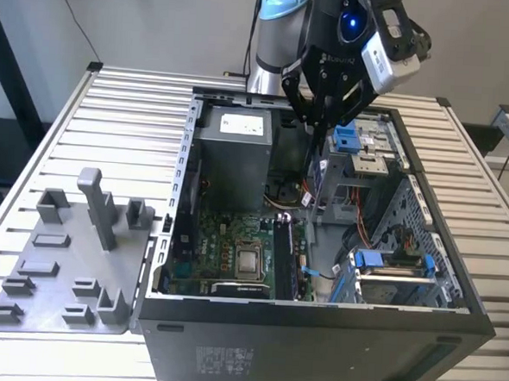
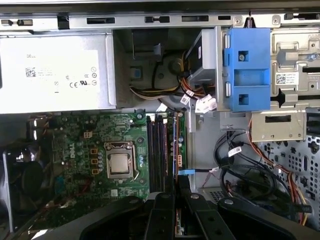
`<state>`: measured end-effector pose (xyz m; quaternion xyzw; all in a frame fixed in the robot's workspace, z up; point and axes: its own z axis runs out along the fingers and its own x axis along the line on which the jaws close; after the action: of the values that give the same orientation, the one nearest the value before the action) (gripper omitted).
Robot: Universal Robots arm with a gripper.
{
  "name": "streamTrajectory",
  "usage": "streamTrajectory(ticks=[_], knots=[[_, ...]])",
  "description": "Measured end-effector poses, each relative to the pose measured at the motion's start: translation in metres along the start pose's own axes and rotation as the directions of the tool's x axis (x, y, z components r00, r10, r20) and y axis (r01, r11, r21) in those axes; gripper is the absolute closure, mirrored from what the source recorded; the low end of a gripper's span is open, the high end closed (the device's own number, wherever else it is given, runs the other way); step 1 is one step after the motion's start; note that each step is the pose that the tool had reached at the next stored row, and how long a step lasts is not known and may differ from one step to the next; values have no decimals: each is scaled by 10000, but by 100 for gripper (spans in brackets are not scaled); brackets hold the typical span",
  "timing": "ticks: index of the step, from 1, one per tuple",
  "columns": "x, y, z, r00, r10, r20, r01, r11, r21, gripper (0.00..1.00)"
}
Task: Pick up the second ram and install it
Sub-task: 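Insert the second ram into the second slot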
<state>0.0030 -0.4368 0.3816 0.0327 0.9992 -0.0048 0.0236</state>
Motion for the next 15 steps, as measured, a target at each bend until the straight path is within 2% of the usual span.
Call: streamTrajectory(ticks=[15], knots=[[3,1,78,10000,-2,2,2,10000,33,86]])
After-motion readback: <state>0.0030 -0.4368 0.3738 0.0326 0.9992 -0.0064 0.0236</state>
